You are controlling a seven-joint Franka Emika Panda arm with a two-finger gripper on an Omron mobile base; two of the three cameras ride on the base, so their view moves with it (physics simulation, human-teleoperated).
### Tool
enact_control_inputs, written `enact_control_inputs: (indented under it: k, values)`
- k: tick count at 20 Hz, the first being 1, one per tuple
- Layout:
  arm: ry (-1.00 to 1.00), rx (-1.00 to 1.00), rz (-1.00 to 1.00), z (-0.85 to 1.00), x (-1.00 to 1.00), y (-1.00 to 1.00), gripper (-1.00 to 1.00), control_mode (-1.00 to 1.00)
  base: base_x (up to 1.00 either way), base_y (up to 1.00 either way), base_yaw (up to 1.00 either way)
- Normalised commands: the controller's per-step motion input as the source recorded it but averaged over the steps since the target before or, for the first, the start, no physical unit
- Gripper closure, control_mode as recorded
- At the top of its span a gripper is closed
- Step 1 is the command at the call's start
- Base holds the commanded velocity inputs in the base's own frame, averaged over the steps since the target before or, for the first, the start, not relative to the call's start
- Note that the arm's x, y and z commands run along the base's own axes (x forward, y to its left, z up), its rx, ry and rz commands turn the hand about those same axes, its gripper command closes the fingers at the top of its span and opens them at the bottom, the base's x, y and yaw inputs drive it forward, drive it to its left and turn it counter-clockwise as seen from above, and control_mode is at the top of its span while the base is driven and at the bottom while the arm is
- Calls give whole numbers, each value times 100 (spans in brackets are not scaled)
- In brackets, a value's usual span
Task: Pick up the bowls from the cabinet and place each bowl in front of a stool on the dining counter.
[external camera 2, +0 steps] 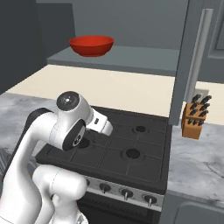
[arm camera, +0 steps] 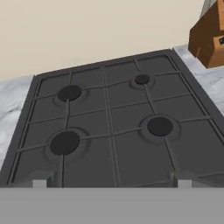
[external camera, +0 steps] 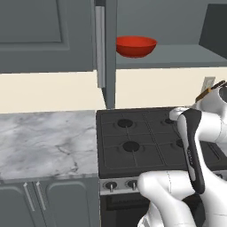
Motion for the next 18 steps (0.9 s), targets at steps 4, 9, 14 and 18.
enact_control_inputs:
  k: [4,9,14,18]
  values:
    - [0,0,0,0,0,0,-100,100,36,6,-5]
    - [0,-1,0,9,15,1,-100,-100,6,1,-1]
    - [0,-4,0,63,23,4,-100,-100,0,0,0]
    - [0,-9,-4,52,7,15,-100,-100,0,0,0]
